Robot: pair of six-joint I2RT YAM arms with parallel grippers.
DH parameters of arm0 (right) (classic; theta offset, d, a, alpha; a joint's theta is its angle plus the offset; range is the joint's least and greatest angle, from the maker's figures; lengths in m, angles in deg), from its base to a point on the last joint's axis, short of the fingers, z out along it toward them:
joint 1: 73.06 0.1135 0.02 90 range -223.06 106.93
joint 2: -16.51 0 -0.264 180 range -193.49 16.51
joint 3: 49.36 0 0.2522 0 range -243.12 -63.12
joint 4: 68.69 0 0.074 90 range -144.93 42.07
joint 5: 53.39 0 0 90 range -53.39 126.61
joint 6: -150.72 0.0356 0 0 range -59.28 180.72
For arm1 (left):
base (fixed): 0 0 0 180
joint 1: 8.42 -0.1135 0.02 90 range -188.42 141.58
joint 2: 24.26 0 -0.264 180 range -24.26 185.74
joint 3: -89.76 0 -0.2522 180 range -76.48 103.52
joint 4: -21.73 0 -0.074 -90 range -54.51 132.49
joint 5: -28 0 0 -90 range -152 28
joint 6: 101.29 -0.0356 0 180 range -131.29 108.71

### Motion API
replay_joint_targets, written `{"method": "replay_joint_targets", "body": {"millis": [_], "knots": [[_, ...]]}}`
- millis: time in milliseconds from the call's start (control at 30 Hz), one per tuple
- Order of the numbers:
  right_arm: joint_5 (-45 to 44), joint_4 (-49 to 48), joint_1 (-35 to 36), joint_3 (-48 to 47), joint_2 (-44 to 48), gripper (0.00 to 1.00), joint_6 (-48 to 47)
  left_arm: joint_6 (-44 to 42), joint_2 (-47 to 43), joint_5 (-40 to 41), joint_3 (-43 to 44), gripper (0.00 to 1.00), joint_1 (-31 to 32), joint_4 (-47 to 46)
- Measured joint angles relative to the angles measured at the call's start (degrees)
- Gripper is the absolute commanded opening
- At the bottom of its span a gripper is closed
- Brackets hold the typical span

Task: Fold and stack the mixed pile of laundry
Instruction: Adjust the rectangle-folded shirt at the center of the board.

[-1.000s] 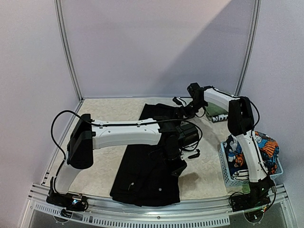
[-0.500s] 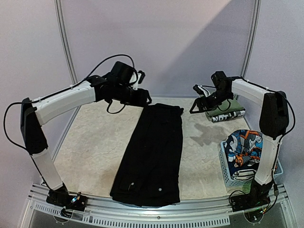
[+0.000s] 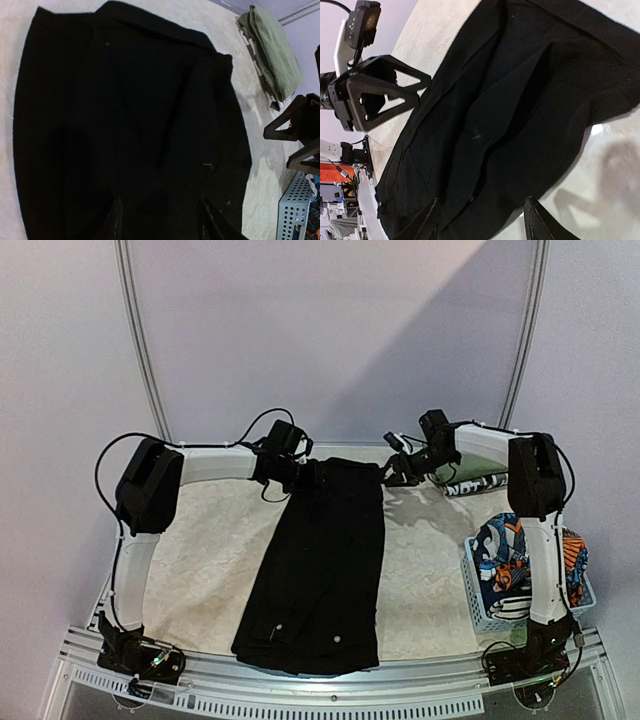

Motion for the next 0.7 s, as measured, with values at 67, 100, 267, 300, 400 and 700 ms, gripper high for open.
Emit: {"method": "replay_joint_targets", "body": {"millis": [67,100,267,300,400,700], "knots": [[0.2,-1.14,0.39,-2.91,-4.07,0.52,2.49,1.79,2.49,-1.22,0.76,0.51,-0.48,-1.14],[0.22,-1.9,0.55,-4.15,-5.66,0.52,3.63,2.47,3.21,-1.62,0.92,0.51,-0.72,-1.66],[0.11,-5.62,0.72,-8.9,-11.93,0.58,10.78,7.32,6.27,-4.07,1.64,0.5,-3.17,-6.14],[-0.28,-6.1,0.72,-9.33,-12.63,0.59,12.04,8.5,6.88,-4.68,1.66,0.49,-3.87,-7.28],[-1.75,-6.36,0.72,-9.84,-13.11,0.61,14.97,11.08,8.26,-5.51,1.68,0.49,-5.31,-9.11],[-9.31,-5.27,0.83,-22.73,-19.45,0.67,19.17,14.73,8.26,-3.76,-0.79,0.49,-6.69,-13.07]]}}
